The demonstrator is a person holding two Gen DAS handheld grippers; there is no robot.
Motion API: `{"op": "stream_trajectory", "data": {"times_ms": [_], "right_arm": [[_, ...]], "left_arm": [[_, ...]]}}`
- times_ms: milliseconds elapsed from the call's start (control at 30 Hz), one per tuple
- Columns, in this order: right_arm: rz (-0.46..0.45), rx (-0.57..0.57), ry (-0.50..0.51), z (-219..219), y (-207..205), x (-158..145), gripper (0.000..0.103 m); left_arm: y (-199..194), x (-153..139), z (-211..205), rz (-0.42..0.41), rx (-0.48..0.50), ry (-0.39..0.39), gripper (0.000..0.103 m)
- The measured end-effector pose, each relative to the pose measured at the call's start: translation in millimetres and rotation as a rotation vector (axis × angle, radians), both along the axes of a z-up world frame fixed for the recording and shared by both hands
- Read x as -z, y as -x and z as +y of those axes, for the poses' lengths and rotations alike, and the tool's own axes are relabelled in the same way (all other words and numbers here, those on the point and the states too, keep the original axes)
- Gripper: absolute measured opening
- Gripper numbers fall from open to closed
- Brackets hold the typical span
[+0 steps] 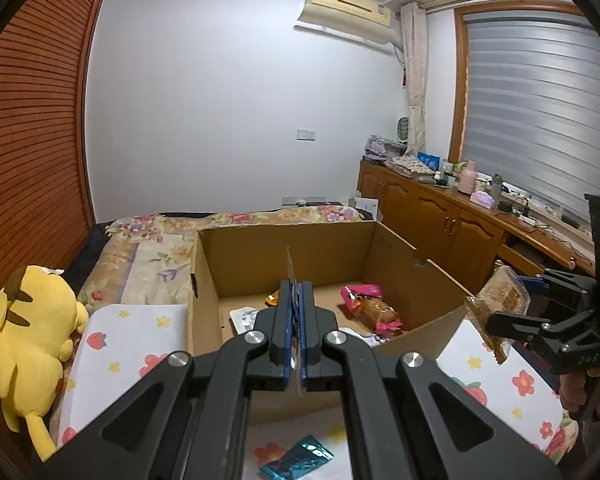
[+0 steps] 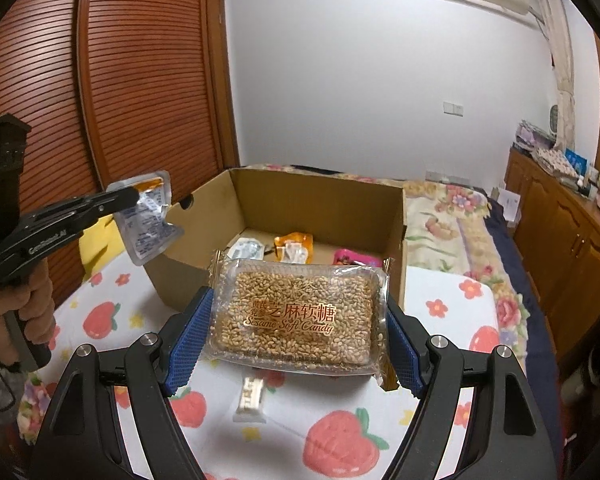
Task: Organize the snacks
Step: 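Carry the candy bar and silver pouch over the cardboard box with both tools, then open the right tool to drop the sesame candy bar into the box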
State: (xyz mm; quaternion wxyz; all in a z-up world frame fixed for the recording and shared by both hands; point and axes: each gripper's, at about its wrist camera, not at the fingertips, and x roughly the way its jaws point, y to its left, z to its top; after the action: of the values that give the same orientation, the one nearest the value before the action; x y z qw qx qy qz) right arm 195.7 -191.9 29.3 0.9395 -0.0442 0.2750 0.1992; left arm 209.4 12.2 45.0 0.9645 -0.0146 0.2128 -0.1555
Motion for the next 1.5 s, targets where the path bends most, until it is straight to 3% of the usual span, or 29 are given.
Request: {"op": "stream_trajectory", "data": {"times_ms": [467, 1167, 1333, 1500], "right_arm": [[-0.01, -0.003, 0.015, 12, -26, -1, 0.081], [0.104, 0.035, -0.031, 20, -84, 29, 0.082], [0.12, 0.034, -0.054, 19, -88, 30, 0.082], [0.124, 0.03, -0.06, 22, -89, 31, 0.083]], "left_arm": [[-25, 2, -6, 0.027, -0.012, -0.012, 0.0], [-45, 16, -9, 0.079, -0.024, -0.024, 0.0], [-44, 18, -9, 0.083, -0.03, -0.03, 0.003], [-41, 20, -8, 0.087, -0.03, -0.035, 0.014]]}}
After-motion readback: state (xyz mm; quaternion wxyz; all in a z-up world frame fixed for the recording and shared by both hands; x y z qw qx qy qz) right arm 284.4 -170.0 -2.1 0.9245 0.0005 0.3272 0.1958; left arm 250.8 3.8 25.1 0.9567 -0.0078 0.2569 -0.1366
